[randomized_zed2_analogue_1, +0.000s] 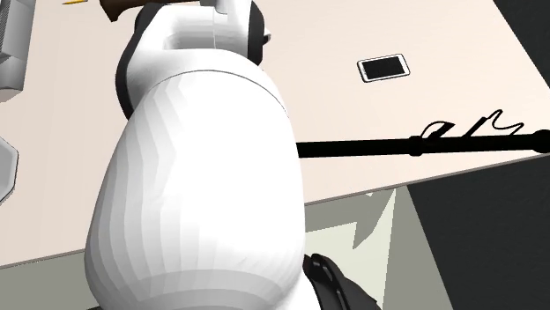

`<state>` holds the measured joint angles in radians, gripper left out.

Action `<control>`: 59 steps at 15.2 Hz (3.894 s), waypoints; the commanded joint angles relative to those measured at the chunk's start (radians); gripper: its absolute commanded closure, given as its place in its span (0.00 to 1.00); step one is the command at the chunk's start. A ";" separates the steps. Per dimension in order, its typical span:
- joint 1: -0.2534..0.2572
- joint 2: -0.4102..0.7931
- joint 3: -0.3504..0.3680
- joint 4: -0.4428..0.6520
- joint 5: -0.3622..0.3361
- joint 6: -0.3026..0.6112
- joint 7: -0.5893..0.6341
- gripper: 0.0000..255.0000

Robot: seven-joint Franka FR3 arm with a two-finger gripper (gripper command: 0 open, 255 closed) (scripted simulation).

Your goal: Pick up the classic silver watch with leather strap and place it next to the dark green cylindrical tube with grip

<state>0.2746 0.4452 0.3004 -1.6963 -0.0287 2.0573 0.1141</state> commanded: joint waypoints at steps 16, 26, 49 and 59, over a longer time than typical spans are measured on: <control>-0.002 -0.022 0.003 0.023 0.006 -0.044 0.000 1.00; -0.005 -0.065 0.010 0.098 0.018 -0.161 0.001 1.00; 0.007 -0.079 0.017 0.389 0.021 -0.463 0.018 1.00; -0.082 -0.088 -0.020 0.436 0.028 -0.529 -0.106 1.00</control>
<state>0.2100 0.3678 0.2863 -1.2424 -0.0045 1.5233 0.0311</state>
